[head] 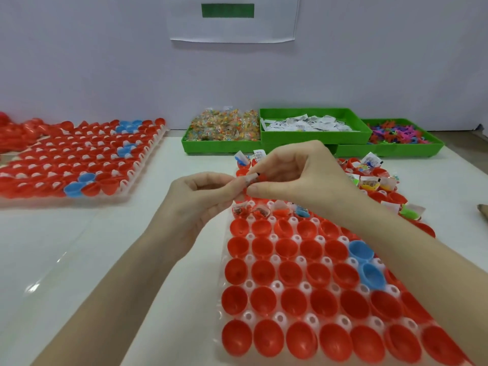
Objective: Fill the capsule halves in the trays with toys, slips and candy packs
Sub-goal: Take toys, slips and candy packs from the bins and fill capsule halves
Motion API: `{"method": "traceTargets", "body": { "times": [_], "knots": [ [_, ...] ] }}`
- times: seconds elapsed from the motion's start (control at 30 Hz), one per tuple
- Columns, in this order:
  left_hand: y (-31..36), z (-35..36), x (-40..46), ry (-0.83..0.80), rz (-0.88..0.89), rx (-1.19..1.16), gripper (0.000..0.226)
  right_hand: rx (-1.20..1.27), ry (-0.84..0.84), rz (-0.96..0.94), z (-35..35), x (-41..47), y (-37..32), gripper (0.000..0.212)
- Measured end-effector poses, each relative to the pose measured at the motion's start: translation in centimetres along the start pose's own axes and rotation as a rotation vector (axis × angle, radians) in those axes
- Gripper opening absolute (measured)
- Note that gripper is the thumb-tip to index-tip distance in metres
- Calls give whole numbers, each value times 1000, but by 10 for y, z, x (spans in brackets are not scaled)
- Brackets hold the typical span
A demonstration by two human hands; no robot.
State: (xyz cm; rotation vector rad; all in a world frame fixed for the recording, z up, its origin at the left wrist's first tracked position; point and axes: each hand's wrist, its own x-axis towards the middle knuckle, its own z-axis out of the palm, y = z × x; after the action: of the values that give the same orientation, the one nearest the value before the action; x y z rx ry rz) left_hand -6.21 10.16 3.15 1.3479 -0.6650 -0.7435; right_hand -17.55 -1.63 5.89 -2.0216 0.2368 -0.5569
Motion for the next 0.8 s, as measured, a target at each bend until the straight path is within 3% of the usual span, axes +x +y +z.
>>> {"method": "traceTargets", "body": {
  "times": [0.17,0.27,0.37,0.63,0.8],
  "knots": [
    [-18,-7,-13,52,49,196,33,12,-38,163,4,-1,12,13],
    [-39,-17,-24,200,26,447,15,-64,-65,235,10,-5,21,12],
    [-58,-20,-38,191,-35,657,17,-143,-126,254,19,-8,27,12],
    [-64,-15,-47,196,-30,675,15,-313,-201,179,36,-10,33,16],
    [-67,-16,-55,198,6,604,22,-544,-311,122,44,-5,26,16]
  ]
}}
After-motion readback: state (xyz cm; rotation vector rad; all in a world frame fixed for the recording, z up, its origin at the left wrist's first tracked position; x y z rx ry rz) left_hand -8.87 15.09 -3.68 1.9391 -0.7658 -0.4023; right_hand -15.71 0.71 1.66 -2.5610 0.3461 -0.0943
